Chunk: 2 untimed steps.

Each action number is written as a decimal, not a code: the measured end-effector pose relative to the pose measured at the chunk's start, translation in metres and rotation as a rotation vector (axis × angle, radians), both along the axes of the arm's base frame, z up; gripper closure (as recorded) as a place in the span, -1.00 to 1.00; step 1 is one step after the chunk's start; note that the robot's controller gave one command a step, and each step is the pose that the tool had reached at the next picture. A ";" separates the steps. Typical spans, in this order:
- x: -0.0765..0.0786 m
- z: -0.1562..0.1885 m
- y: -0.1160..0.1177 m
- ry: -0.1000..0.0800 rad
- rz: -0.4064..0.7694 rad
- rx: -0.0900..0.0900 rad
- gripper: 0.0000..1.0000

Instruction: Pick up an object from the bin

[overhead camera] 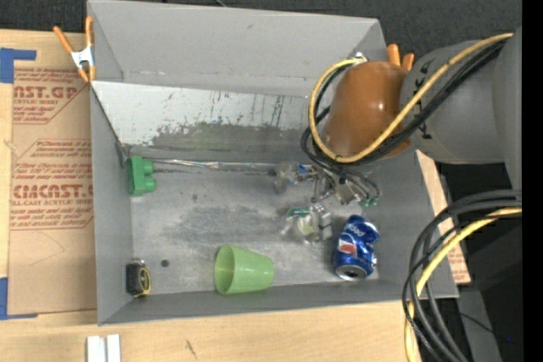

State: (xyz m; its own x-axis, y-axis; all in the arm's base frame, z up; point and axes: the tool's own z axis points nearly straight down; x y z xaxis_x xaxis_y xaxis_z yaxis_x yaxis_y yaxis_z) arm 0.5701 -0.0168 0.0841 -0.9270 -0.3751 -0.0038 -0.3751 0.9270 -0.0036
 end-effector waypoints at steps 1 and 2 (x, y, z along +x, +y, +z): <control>-0.015 -0.010 -0.044 0.002 0.235 0.008 -1.00; -0.016 -0.010 -0.049 0.004 0.231 0.004 1.00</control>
Offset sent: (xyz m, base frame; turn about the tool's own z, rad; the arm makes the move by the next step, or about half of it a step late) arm -0.0243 -0.0790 -0.0141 -0.3004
